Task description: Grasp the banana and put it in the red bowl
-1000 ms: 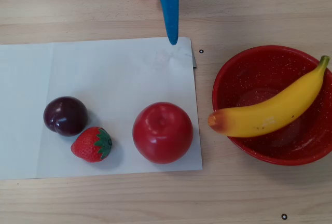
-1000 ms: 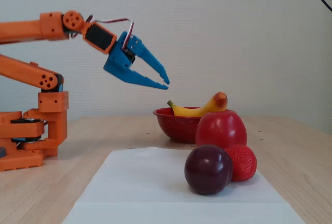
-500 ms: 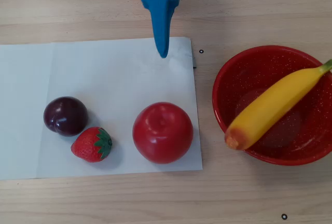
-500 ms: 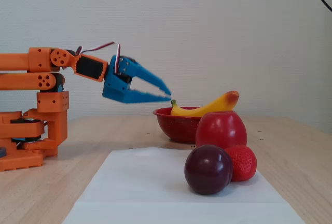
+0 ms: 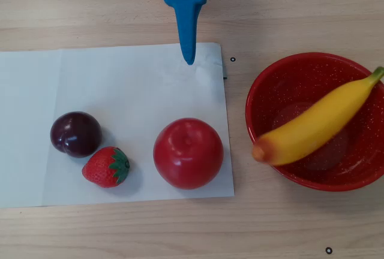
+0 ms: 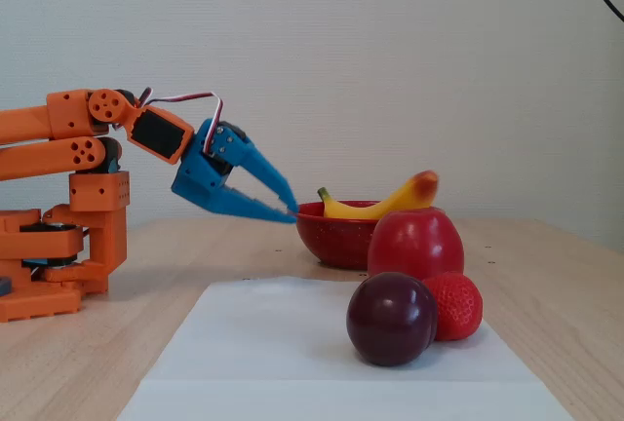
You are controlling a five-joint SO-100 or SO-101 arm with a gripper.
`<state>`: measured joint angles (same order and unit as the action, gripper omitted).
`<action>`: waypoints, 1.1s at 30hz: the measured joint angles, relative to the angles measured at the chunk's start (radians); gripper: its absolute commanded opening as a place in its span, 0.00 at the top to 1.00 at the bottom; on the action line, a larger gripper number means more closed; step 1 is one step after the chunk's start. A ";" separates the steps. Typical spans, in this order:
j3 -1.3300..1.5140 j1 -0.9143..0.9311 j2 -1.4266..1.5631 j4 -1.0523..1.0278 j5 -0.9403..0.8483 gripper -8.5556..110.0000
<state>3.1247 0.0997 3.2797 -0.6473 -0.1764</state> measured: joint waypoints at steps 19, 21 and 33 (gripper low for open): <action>0.000 0.000 0.002 -0.275 -0.031 0.92; 0.000 0.000 0.002 -0.275 -0.031 0.92; 0.000 0.000 0.002 -0.275 -0.031 0.92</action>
<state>3.1247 0.0997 3.2812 -0.9219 -0.2071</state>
